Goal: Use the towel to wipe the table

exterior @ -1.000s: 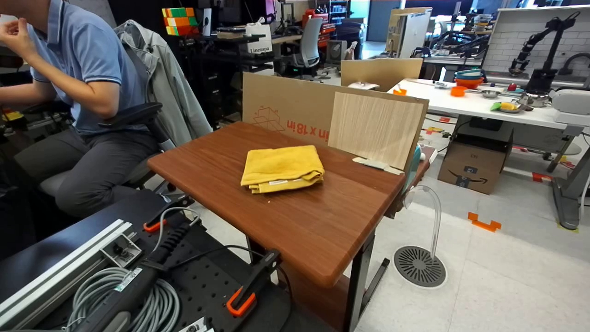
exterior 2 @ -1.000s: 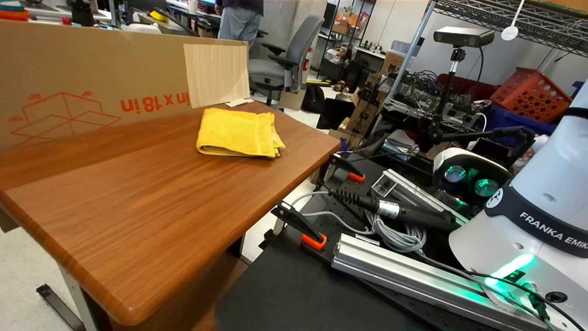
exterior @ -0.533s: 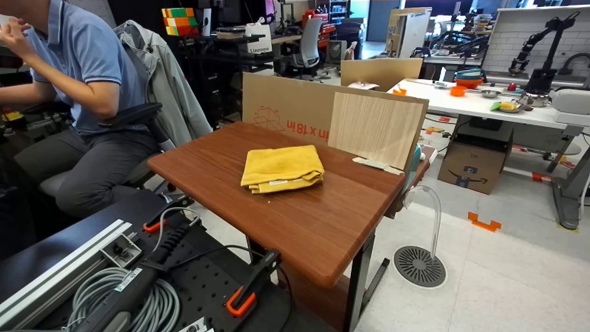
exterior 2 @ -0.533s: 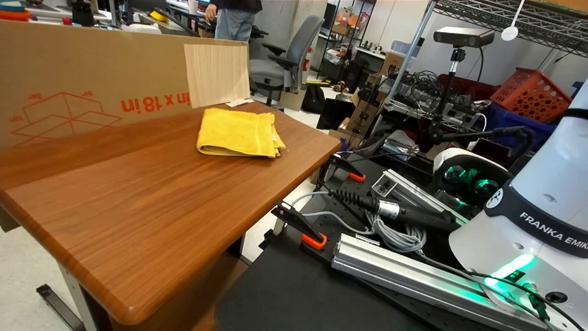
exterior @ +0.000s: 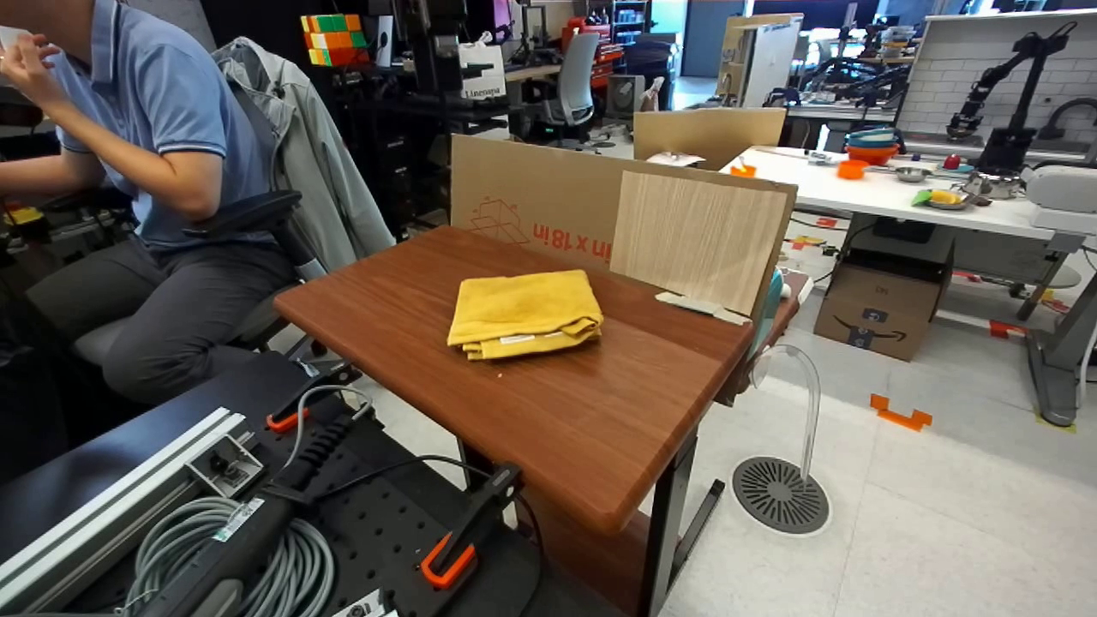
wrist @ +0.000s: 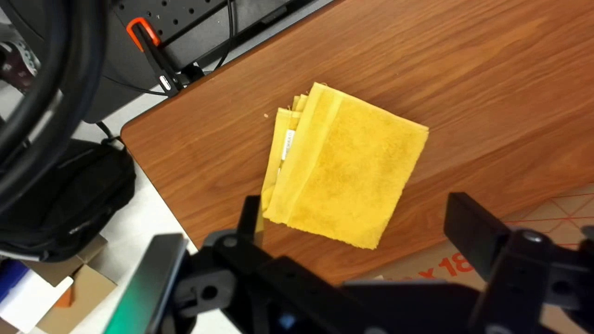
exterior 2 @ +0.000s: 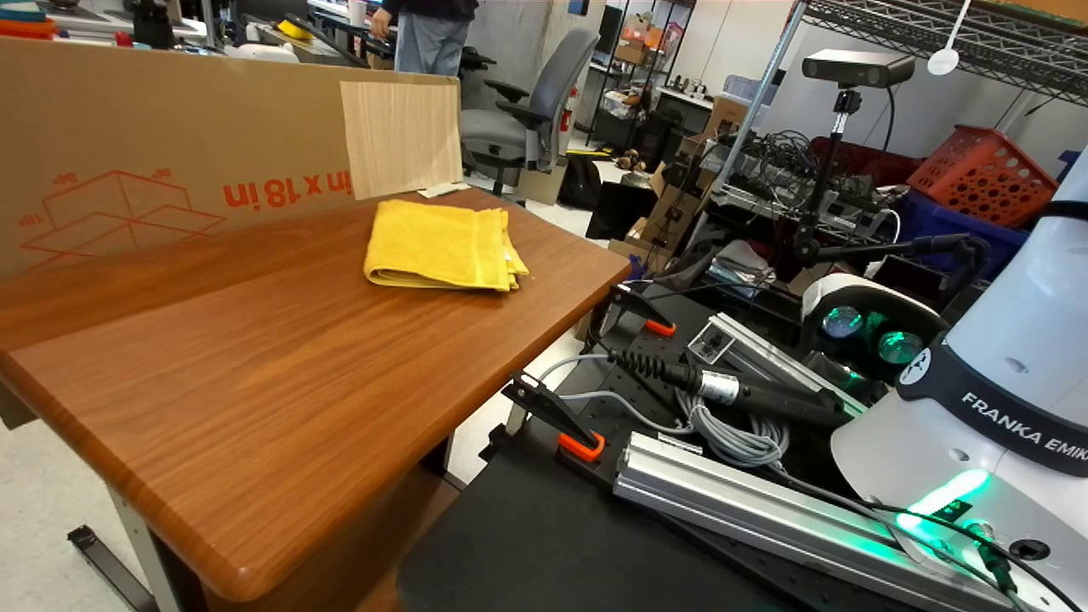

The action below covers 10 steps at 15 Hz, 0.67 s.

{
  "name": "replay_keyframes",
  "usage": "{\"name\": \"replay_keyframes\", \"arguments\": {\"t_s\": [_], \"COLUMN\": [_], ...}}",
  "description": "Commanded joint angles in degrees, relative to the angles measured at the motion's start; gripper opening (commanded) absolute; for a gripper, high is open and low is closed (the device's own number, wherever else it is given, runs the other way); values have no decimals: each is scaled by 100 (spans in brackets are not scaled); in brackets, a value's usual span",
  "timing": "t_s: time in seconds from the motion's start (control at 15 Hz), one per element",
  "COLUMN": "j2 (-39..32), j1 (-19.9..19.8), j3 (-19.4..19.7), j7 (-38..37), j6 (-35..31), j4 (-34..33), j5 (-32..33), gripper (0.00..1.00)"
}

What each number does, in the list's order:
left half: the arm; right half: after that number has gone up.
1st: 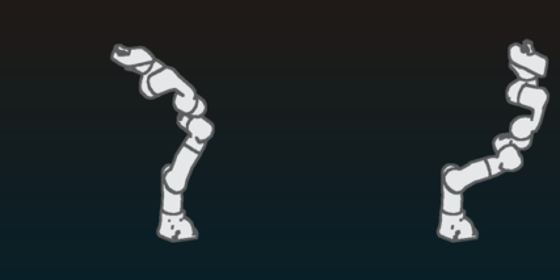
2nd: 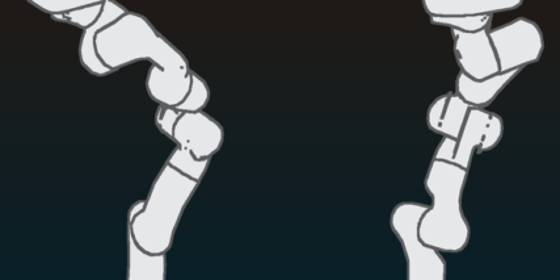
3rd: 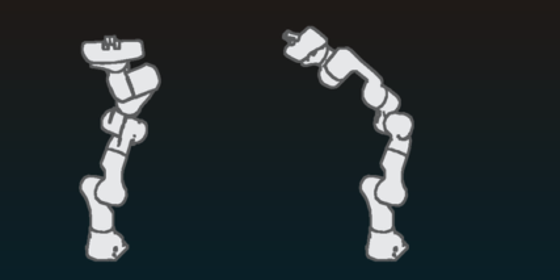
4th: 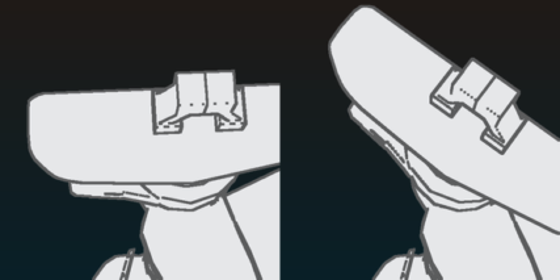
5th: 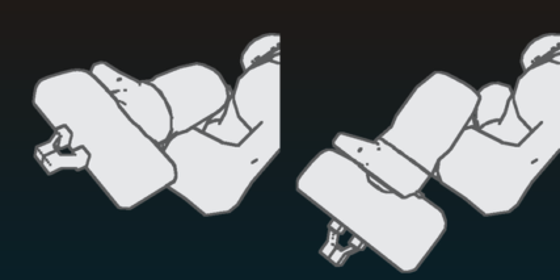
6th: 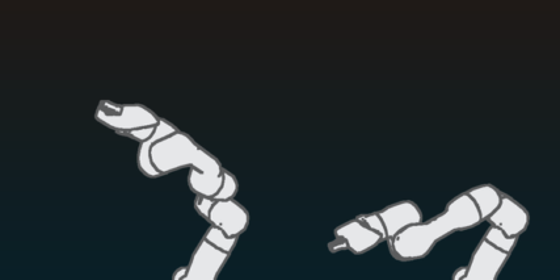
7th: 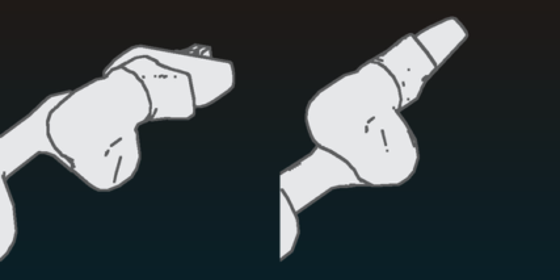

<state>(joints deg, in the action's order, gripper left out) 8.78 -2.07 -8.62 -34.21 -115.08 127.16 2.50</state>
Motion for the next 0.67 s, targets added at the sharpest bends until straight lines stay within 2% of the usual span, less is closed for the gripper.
{"name": "replay_keyframes", "arguments": {"t_s": [0.0,0.07,0.13,0.53,0.6], "j2": [-875,-1020,-655,-1102,-1191], "j1": [82,132,171,240,261], "j3": [149,175,236,246,244], "j7": [-517,-550,-320,-338,-379], "j6": [126,431,81,244,51], "j4": [-673,-830,-389,-798,-822], "j5": [217,353,153,178,100], "gripper": [100,100,100,100,100]}}
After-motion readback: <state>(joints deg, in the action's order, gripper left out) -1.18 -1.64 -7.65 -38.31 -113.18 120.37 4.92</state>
